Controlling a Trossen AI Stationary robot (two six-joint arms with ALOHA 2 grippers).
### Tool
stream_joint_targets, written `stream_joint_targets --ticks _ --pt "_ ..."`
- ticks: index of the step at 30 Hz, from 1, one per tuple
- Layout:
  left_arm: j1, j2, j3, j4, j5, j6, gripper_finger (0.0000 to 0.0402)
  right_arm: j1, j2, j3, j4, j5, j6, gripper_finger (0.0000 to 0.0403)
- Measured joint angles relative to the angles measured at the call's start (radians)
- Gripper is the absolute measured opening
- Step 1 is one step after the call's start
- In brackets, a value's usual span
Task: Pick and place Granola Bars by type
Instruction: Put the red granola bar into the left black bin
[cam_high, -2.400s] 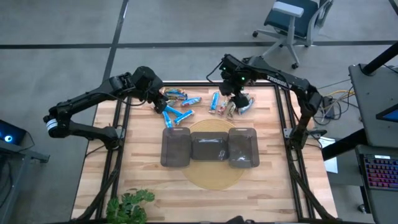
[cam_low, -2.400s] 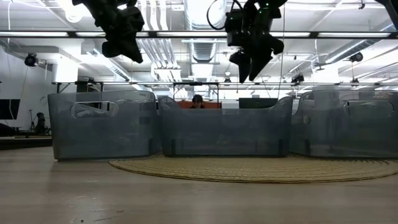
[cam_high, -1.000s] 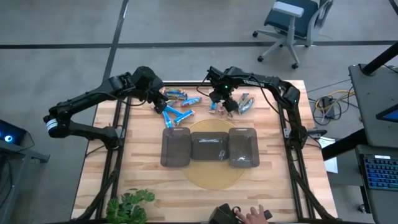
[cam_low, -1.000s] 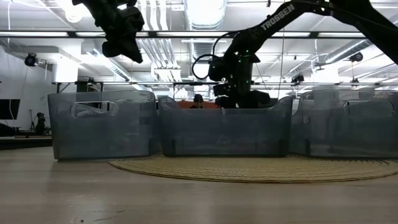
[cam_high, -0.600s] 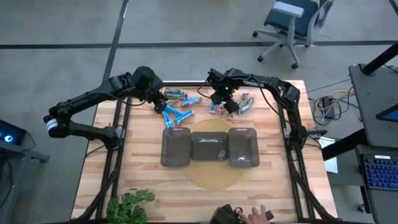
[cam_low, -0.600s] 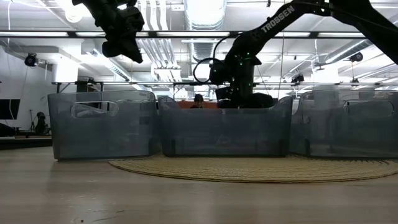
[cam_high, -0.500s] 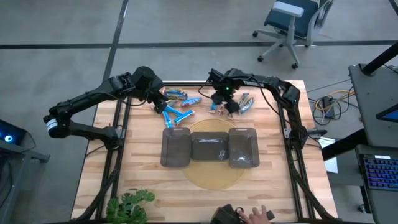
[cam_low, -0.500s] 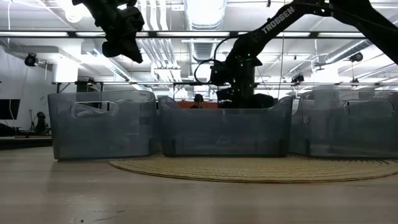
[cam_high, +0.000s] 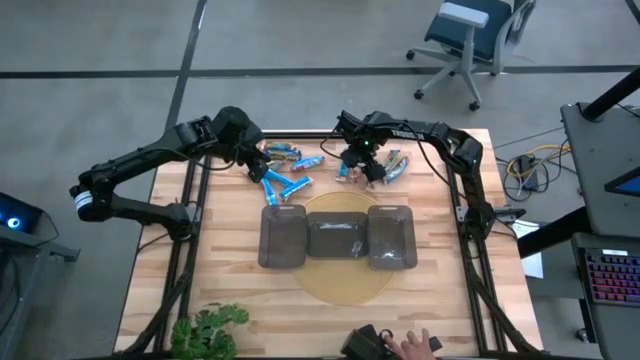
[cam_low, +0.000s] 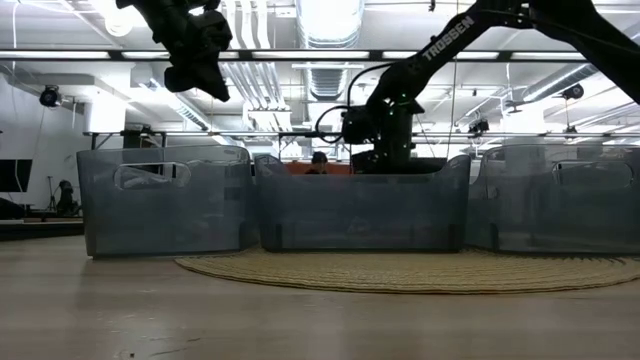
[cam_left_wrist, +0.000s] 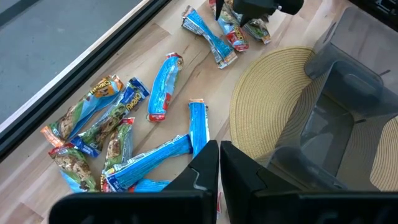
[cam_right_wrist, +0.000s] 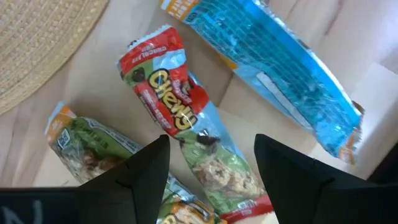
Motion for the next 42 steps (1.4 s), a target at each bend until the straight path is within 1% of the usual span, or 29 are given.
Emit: stream_joint_targets --ticks 6,16,28,42 --pt "0.0 0.0 -0.004 0.003 0.0 -0.008 0.0 -0.004 0.0 -0.029 0.017 0.0 -0.002 0.0226" --pt "0.0 0.0 -0.065 0.011 0.0 -0.042 0.0 -0.005 -0.001 -0.089 0.089 0.023 0.004 0.0226" --pt "-0.001 0.0 -0.069 0.061 0.0 -0.046 0.0 -0.004 -0.001 -0.091 0.091 0.024 0.005 0.0226" --pt "-0.001 0.0 -0.068 0.061 0.0 -0.047 0.0 -0.003 -0.001 -0.091 0.092 0.025 0.005 0.0226"
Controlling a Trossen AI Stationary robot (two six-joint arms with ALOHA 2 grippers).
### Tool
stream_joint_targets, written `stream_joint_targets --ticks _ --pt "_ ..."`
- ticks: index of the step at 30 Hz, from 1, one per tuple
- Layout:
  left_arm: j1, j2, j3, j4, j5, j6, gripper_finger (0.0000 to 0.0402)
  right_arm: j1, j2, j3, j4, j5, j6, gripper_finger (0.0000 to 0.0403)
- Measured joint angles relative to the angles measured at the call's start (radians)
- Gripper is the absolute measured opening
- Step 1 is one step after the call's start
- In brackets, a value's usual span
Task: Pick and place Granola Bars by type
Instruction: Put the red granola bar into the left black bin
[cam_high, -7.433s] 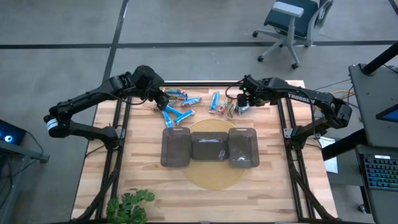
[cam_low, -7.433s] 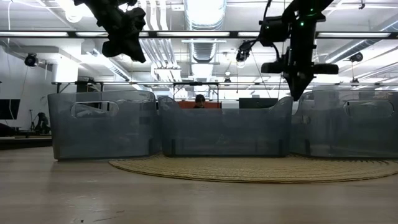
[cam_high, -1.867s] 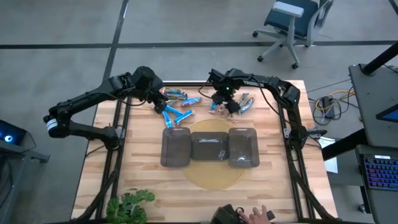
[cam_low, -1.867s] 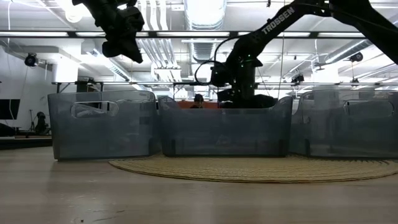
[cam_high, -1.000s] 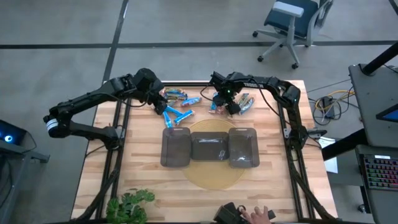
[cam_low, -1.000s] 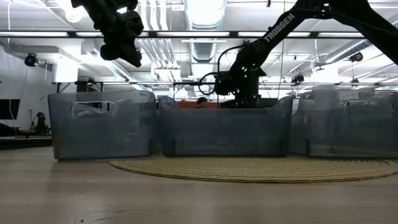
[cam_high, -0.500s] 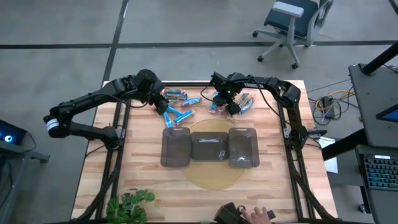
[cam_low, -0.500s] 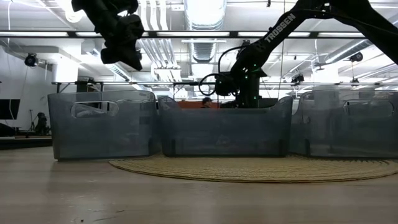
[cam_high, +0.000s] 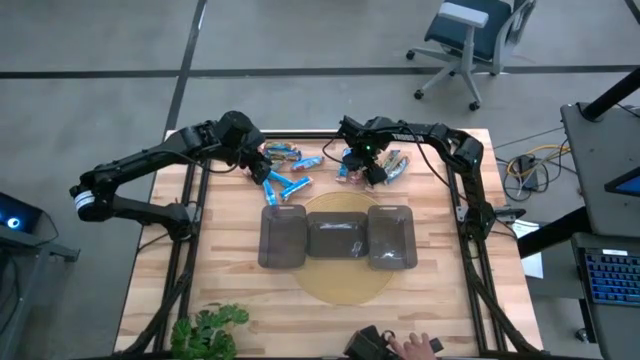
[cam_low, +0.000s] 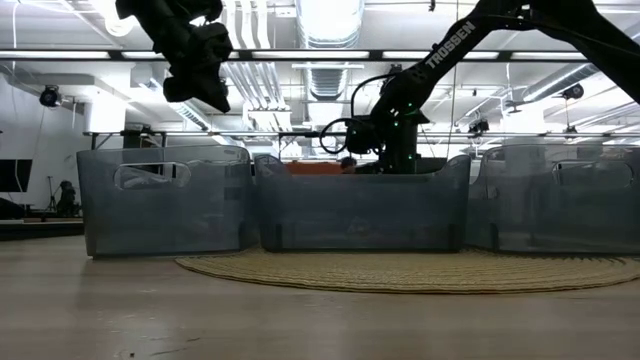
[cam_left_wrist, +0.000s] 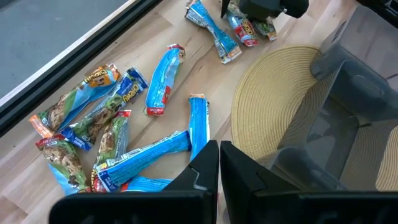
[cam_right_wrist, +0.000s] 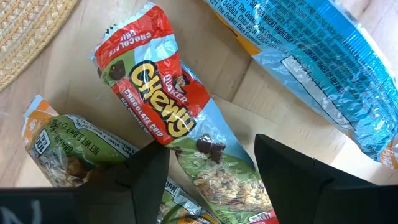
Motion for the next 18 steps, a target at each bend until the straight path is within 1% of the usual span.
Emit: stream_joint_targets --ticks 12,18 --pt "0.0 0.0 0.001 0.0 0.0 0.0 0.0 0.0 0.0 0.0 -0.001 0.0 0.0 0.0226" --pt "0.001 0.0 0.001 0.0 0.0 0.0 0.0 0.0 -0.002 -0.011 0.001 -0.002 0.0 0.0212"
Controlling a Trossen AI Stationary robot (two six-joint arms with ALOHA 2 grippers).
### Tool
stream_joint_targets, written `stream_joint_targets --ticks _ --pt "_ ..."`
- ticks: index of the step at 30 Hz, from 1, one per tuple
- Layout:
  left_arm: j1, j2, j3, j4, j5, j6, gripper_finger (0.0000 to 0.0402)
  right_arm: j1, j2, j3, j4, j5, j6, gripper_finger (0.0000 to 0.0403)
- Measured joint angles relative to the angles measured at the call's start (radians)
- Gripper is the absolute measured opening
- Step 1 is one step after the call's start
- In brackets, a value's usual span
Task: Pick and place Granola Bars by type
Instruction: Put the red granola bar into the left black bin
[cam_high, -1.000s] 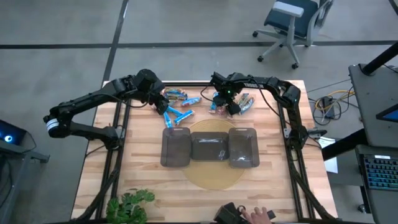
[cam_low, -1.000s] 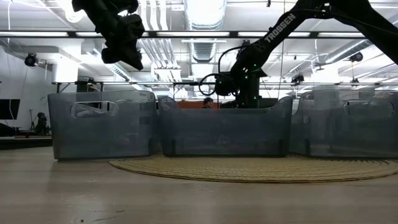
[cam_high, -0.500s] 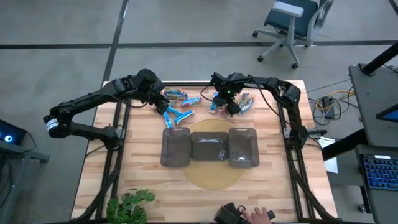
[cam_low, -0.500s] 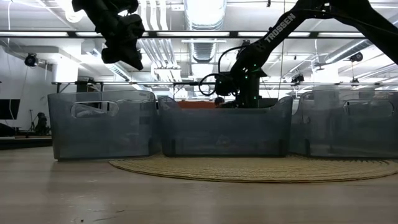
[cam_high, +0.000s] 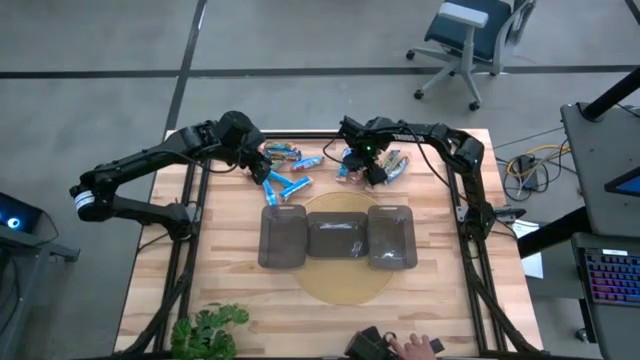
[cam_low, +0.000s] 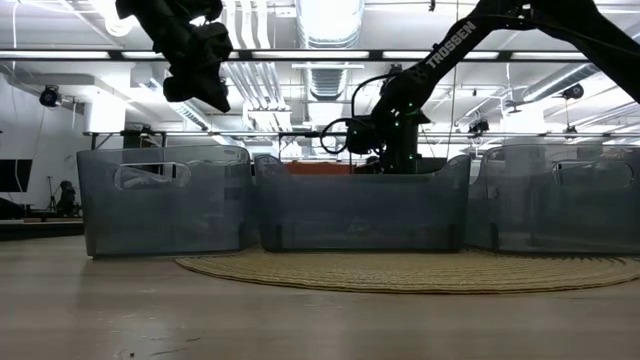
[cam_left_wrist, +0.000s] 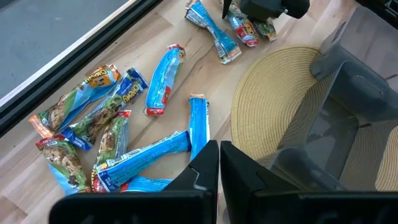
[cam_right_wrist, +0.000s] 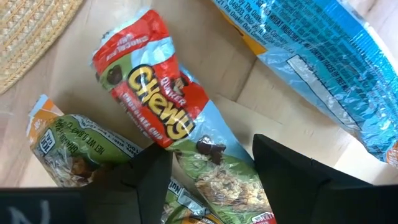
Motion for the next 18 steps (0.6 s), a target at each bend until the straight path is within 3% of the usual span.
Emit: stream_joint_targets --ticks 18 --pt "0.0 0.0 0.0 0.0 0.0 0.0 0.0 0.0 0.0 -0.009 -0.014 -0.002 -0.003 0.0065"
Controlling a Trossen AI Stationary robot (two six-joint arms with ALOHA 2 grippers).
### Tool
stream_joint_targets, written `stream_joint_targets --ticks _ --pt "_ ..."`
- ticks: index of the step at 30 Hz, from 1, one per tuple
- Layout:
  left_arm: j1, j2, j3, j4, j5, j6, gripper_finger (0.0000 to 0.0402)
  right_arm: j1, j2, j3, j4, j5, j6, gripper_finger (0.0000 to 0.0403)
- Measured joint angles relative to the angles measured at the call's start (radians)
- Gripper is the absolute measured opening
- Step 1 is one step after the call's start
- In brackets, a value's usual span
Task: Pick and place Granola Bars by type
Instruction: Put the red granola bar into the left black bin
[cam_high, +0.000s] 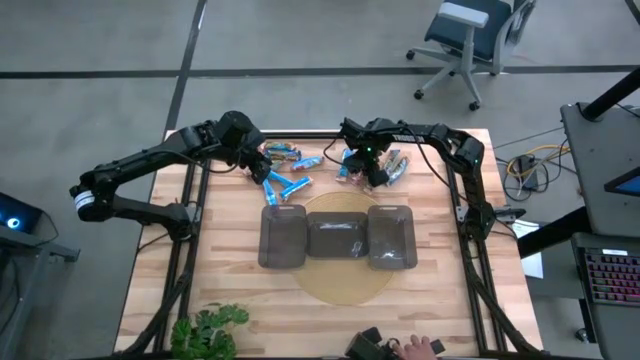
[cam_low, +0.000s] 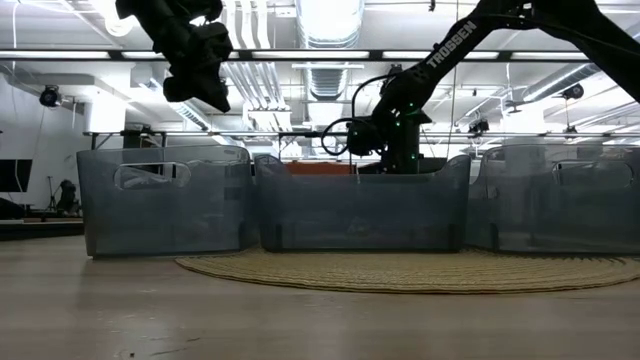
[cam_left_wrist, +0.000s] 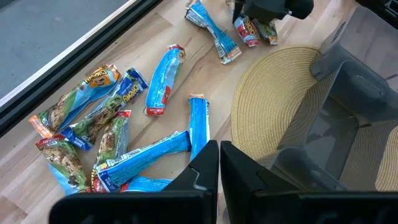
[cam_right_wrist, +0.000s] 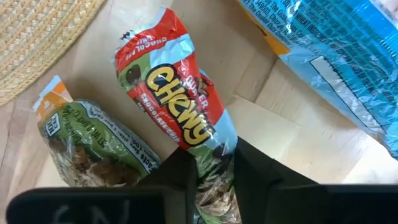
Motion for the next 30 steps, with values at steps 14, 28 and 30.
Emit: stream_joint_targets --ticks 14,28,30 --pt "-0.001 0.0 0.0 0.003 0.0 -0.001 0.0 0.0 0.001 0.001 0.001 0.001 -0.001 0.0058" --pt "0.0 0.0 0.0 0.007 0.0 -0.008 0.0 0.0 0.002 0.001 -0.001 0.002 0.002 0.0058" --pt "0.0 0.0 0.0 0.007 0.0 -0.008 0.0 0.0 0.002 0.001 -0.001 0.002 0.003 0.0058"
